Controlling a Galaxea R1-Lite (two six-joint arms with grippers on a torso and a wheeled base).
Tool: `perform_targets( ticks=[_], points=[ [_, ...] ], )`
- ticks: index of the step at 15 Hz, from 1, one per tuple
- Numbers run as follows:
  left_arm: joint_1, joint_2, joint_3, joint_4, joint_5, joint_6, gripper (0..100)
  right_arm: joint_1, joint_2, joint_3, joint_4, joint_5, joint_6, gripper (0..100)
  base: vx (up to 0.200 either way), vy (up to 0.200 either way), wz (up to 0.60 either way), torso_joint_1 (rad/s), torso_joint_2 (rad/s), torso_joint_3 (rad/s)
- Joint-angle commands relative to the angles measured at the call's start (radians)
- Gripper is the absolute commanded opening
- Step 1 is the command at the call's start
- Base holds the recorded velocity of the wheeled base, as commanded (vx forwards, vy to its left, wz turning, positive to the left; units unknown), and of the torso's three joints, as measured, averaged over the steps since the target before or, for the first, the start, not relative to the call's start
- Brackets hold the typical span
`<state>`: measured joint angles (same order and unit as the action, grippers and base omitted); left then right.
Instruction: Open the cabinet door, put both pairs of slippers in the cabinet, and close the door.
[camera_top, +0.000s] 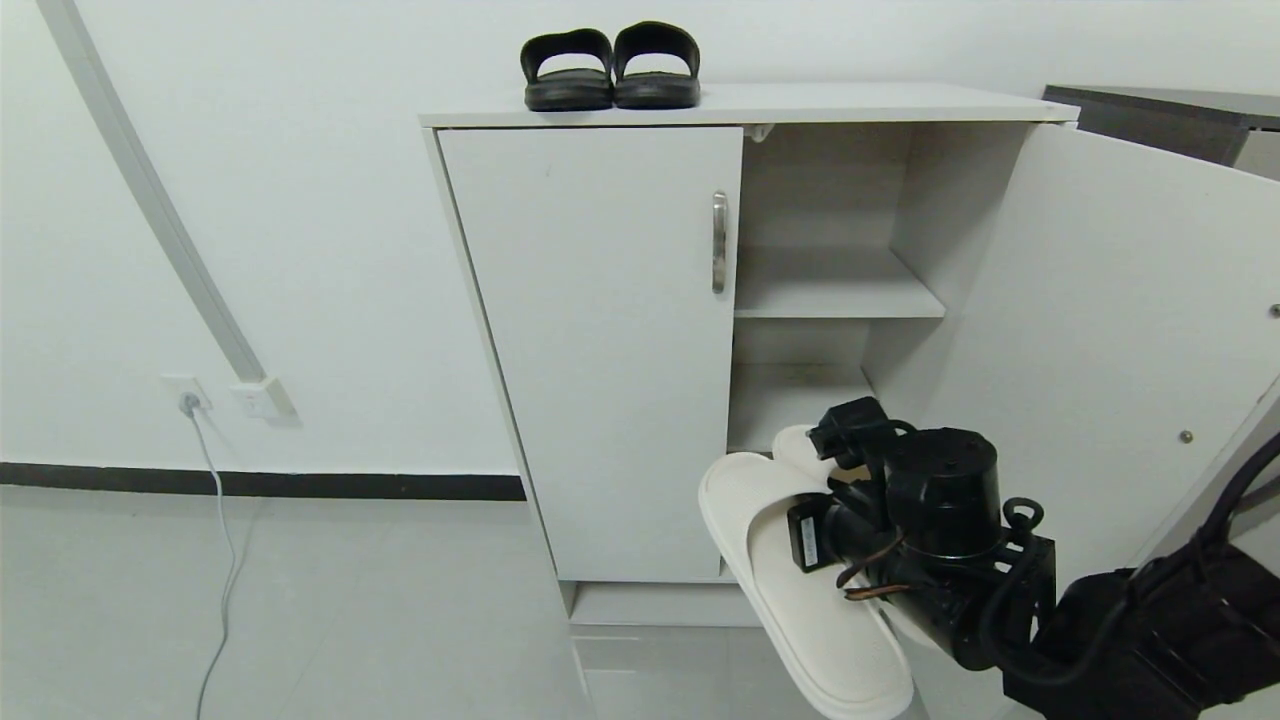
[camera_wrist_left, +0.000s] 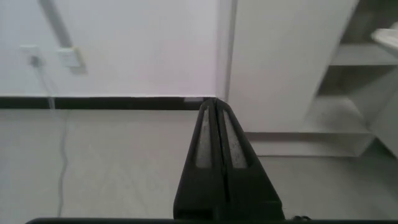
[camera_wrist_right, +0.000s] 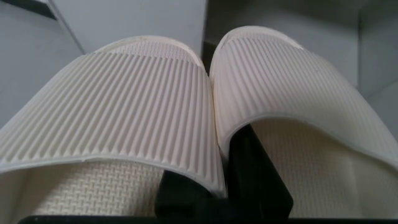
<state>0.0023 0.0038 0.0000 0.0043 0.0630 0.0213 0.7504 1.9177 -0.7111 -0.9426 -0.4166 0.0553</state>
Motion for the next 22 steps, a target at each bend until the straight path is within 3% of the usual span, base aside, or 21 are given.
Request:
perform_targets(
  ticks=[1,7,10,15,22],
  points=[
    [-0.001,-0.002,0.0,-0.001,-0.026,-0.02,0,0.007,0.007,-0.031,-0.001,-0.024,0.0,0,0.0,0.0,0.0,0.0,0.0,0.0],
    [-0.001,-0.002,0.0,-0.001,-0.04,-0.001,0,0.012,0.116,-0.254,0.01,-0.321,0.018,0,0.0,0.0,0.0,0.0,0.0,0.0],
    [-0.001,-0.002,0.0,-0.001,-0.04,-0.003,0,0.009,0.115,-0.266,0.034,-0.366,0.018,0,0.0,0.0,0.0,0.0,0.0,0.0],
    [-0.001,-0.002,0.0,-0.001,-0.04,-0.004,0,0.009,0.112,-0.261,0.033,-0.367,0.017,0,0.0,-0.2,0.0,0.001,0.01,0.002],
    [-0.001,-0.002,0.0,-0.001,-0.04,-0.007,0,0.004,0.112,-0.243,0.034,-0.392,0.012,0,0.0,0.0,0.0,0.0,0.0,0.0]
  ],
)
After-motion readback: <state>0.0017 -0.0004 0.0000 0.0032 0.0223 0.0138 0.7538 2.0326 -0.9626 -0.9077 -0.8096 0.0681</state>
